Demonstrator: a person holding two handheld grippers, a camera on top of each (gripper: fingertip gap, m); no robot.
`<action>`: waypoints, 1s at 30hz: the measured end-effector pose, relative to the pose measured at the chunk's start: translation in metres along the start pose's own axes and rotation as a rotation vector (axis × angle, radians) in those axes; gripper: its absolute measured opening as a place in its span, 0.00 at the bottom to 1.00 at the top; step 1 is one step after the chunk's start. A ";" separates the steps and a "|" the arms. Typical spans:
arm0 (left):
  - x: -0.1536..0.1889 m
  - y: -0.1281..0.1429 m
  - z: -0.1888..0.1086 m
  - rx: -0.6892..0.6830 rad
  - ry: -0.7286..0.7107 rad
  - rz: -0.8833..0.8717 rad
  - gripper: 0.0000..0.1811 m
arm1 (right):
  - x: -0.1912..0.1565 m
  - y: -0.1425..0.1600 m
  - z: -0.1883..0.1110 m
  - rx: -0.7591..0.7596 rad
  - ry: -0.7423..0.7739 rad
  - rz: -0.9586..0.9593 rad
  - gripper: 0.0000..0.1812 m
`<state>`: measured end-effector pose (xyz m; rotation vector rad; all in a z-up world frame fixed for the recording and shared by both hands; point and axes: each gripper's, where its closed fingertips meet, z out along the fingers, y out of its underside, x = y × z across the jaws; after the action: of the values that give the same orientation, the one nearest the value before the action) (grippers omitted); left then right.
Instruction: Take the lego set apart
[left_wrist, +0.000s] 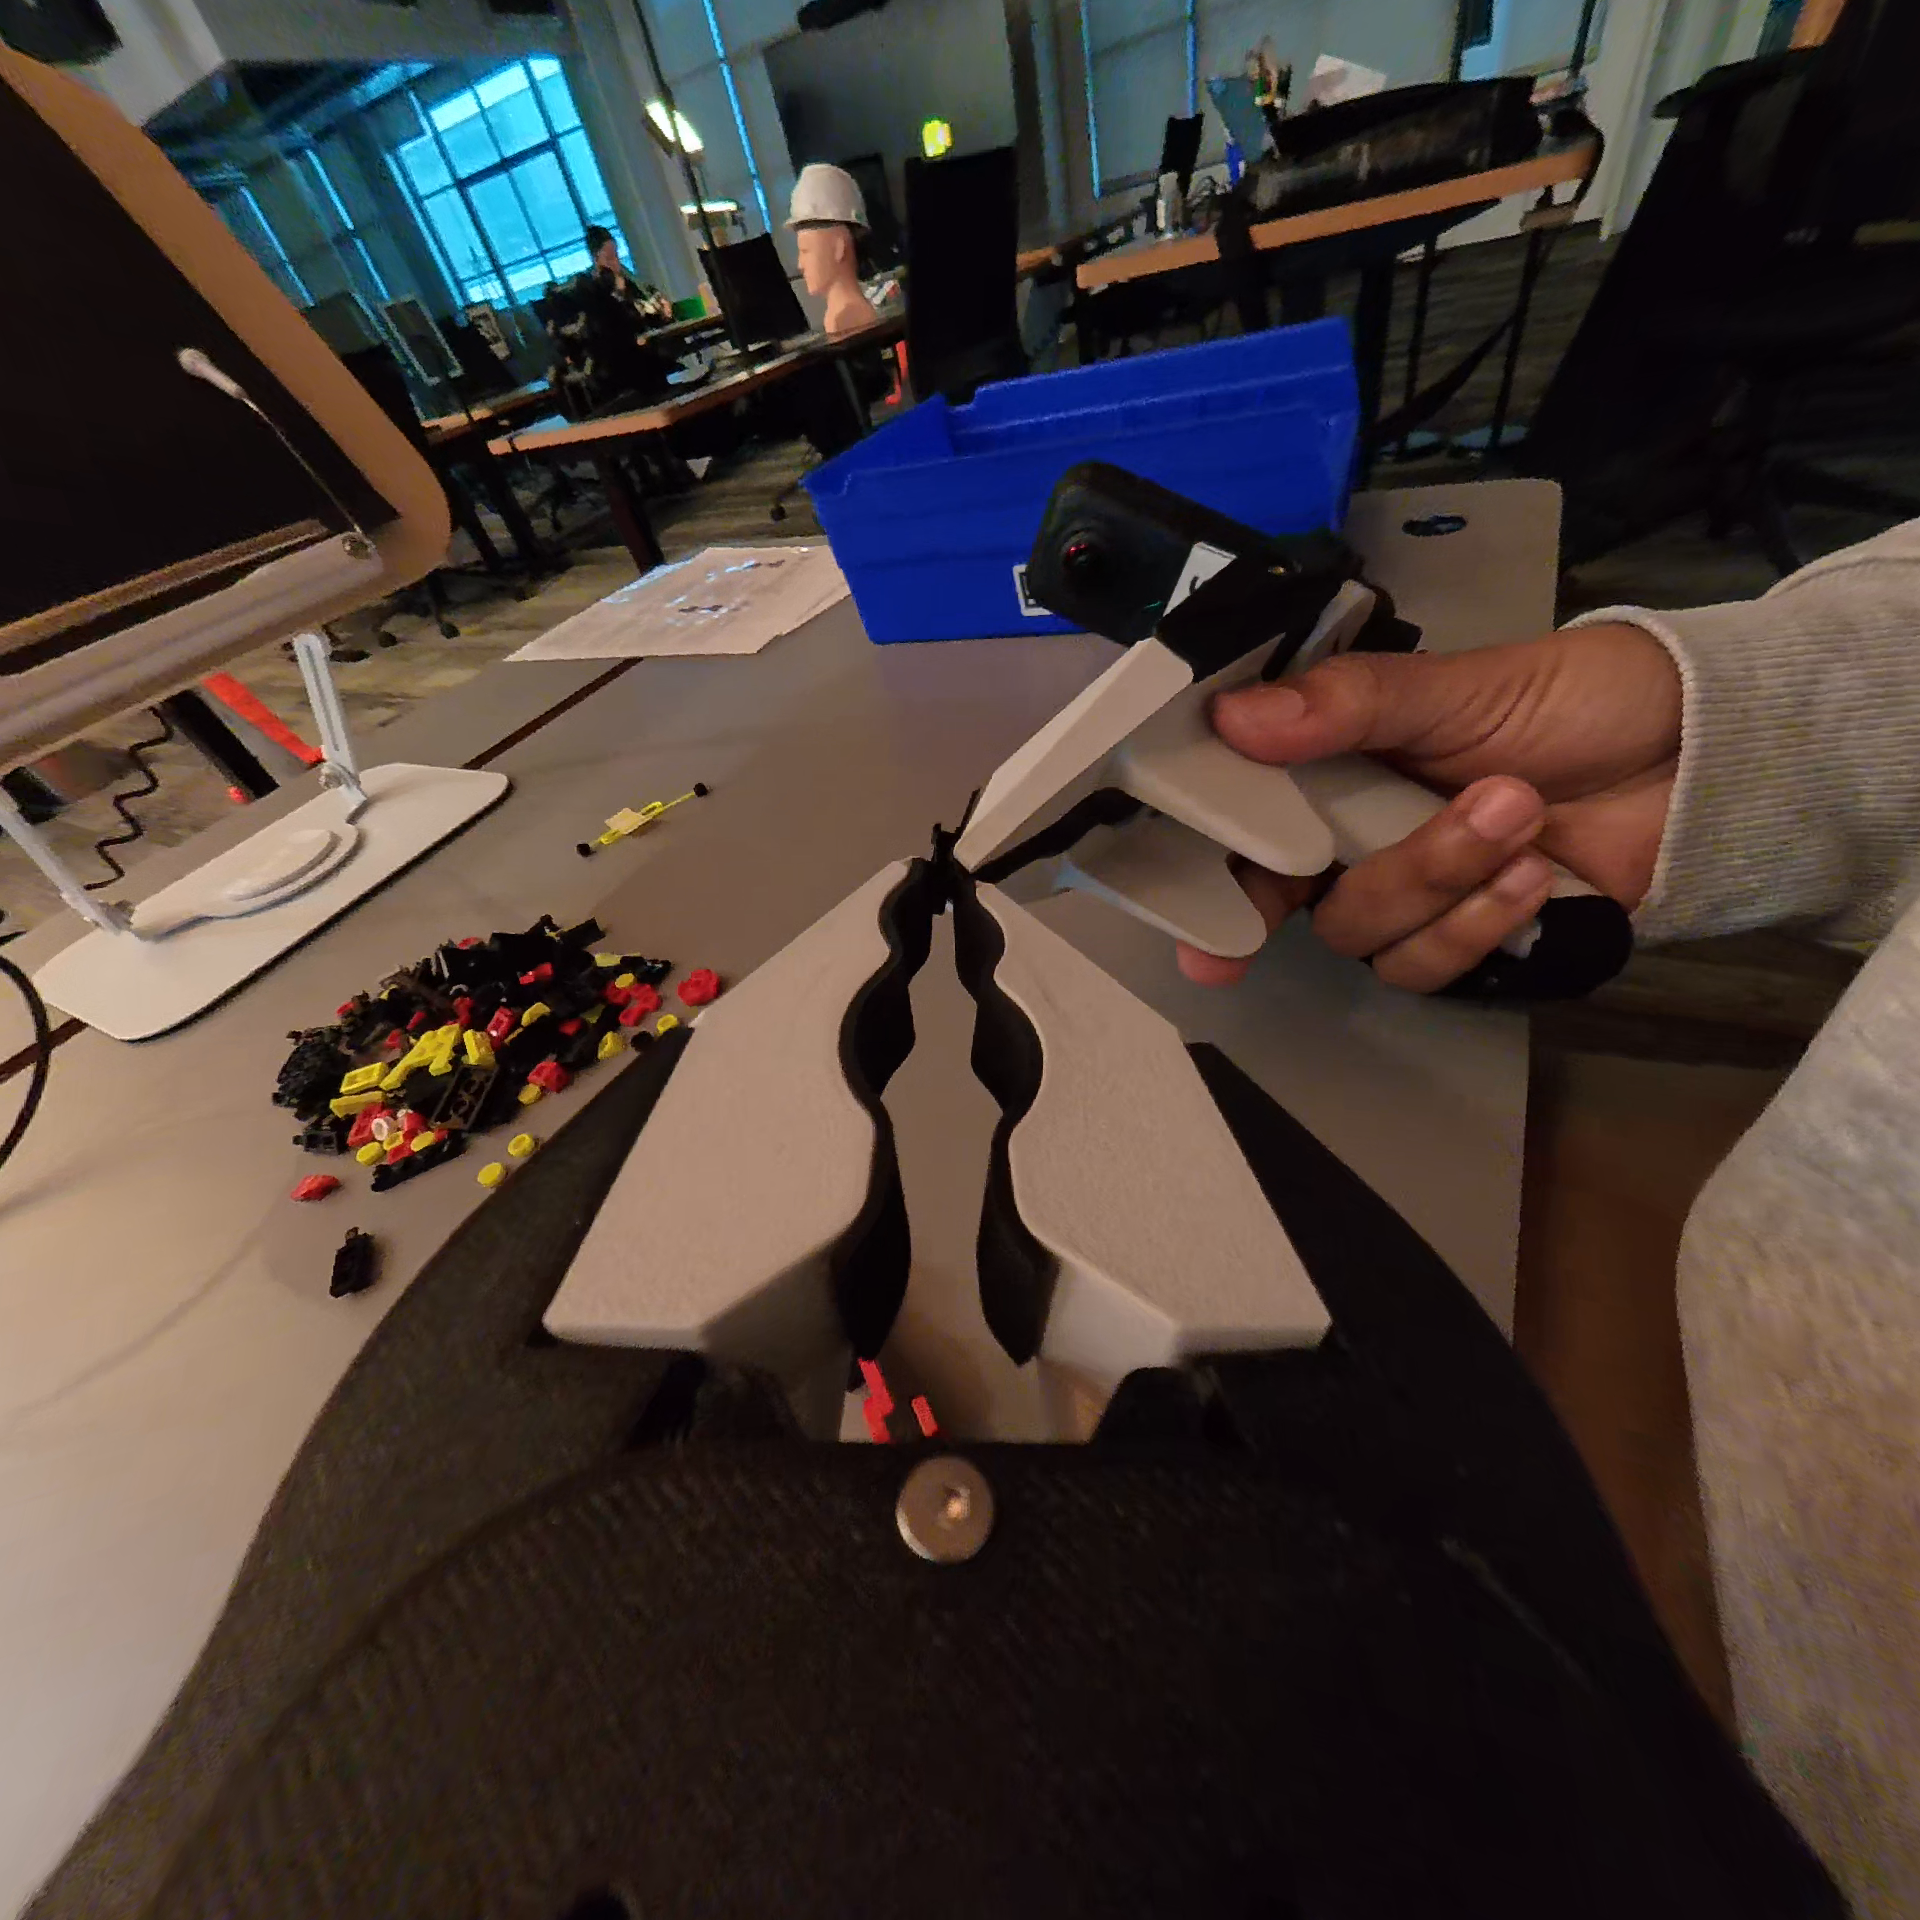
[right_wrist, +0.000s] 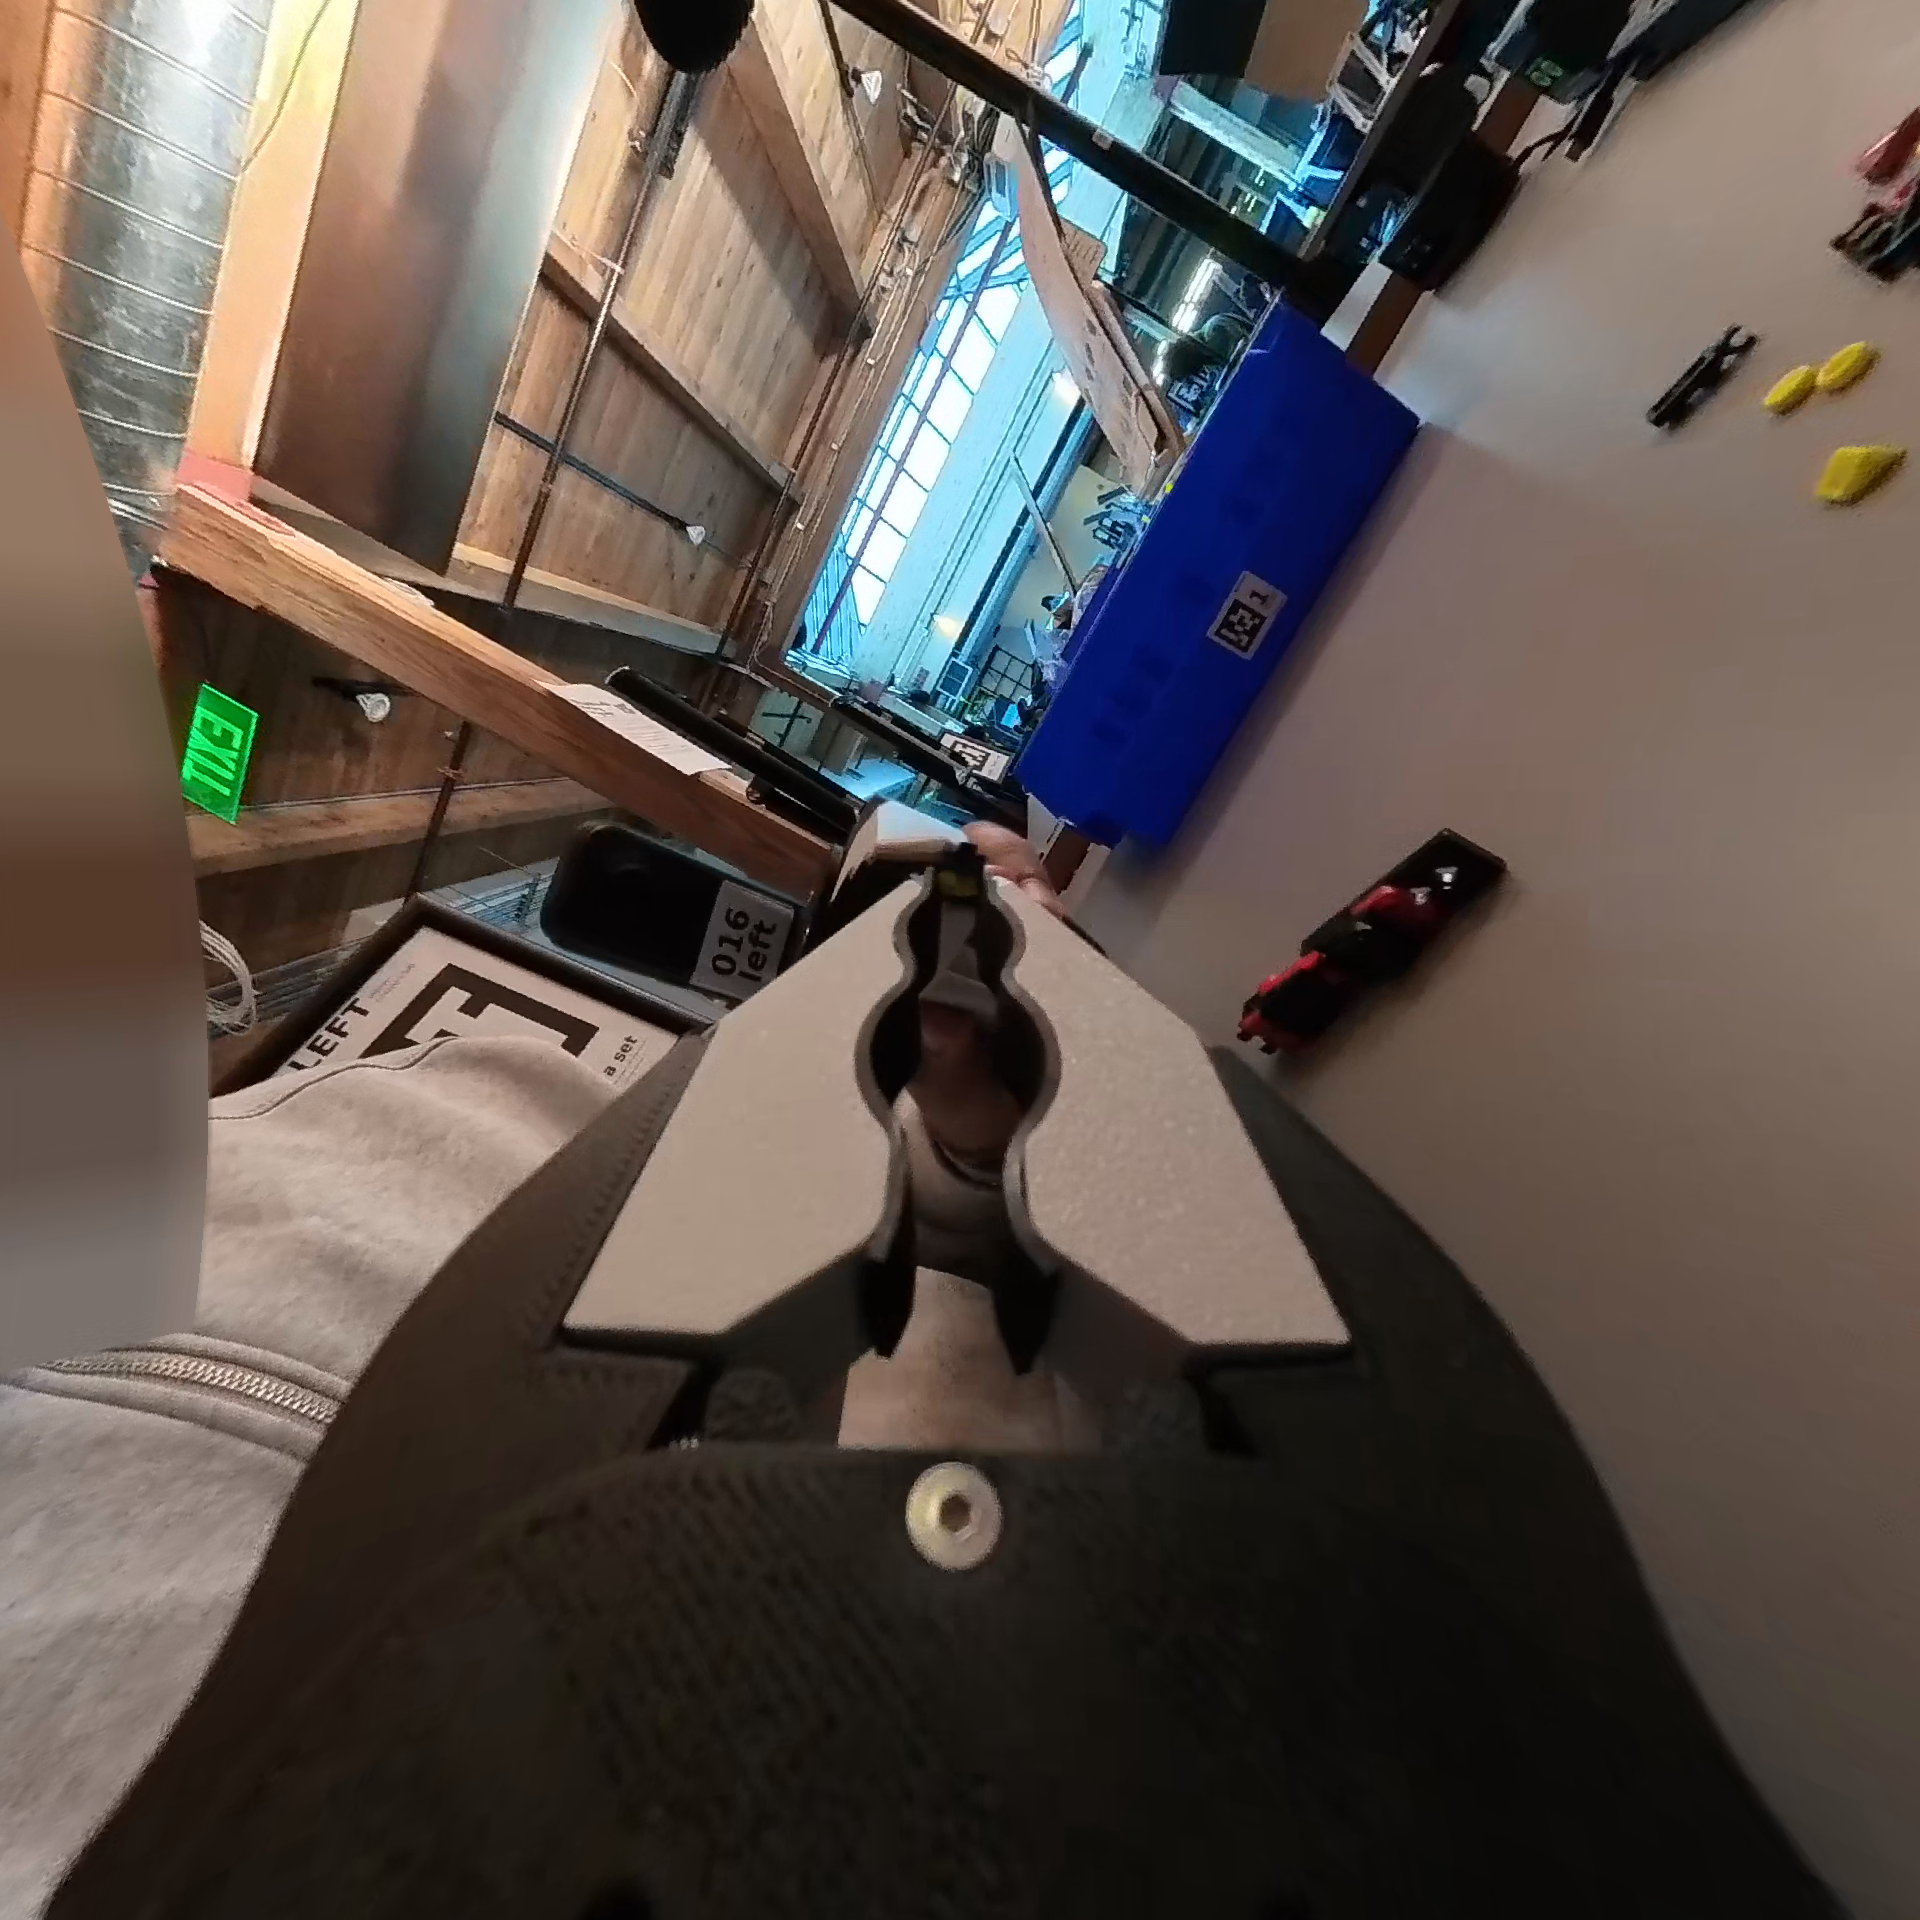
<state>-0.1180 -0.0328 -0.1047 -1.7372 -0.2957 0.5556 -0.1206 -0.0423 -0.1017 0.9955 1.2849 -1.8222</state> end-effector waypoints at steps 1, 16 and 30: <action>0.000 0.001 0.001 -0.001 -0.005 0.000 0.02 | 0.001 0.000 0.000 0.002 0.000 0.009 0.03; -0.071 0.007 -0.014 0.044 -0.268 -0.230 0.00 | 0.012 0.001 -0.010 -0.013 0.056 0.002 0.00; -0.032 0.006 0.000 0.033 -0.022 -0.205 0.00 | 0.018 -0.003 -0.001 0.021 0.131 -0.119 0.03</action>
<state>-0.1460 -0.0500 -0.1036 -1.6465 -0.4716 0.4277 -0.1315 -0.0421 -0.1162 1.0863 1.4338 -1.8896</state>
